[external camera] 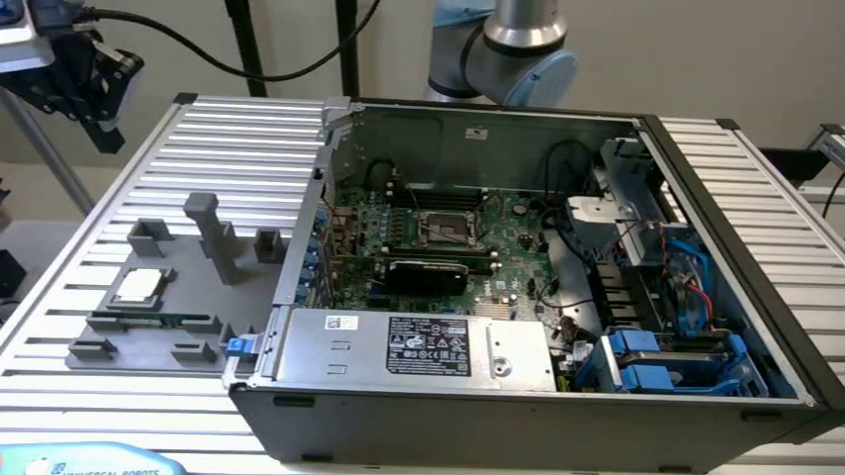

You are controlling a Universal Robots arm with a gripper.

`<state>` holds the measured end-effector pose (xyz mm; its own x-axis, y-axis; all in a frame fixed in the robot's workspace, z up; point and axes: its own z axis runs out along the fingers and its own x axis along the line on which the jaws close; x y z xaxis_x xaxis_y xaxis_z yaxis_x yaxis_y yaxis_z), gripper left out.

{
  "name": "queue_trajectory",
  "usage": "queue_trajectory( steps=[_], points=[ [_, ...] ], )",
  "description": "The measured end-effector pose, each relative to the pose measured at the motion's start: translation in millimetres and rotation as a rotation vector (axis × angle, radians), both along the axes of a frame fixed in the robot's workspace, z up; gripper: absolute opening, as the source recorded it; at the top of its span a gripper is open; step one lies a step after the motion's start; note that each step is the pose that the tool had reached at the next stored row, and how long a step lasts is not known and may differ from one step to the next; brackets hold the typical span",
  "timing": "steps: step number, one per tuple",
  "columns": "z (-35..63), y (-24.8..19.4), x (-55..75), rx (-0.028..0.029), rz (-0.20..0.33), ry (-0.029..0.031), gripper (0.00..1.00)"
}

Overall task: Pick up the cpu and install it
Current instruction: 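Reach for the cpu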

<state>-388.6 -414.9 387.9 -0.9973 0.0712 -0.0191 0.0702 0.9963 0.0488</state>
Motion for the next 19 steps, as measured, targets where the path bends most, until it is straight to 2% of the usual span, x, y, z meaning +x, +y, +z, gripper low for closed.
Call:
queue_trajectory(
  steps=[5,9,16,19],
  points=[
    [-4.3,-0.8,-22.1,-0.0001,0.0,0.0003,0.11],
    [-8.6,-1.3,-32.3,0.0,0.006,0.0024,0.11],
    [-13.7,-1.4,-37.8,0.0,0.042,0.0111,0.11],
    [-13.8,-1.5,-37.9,0.0,0.045,0.0114,0.11]
  ],
)
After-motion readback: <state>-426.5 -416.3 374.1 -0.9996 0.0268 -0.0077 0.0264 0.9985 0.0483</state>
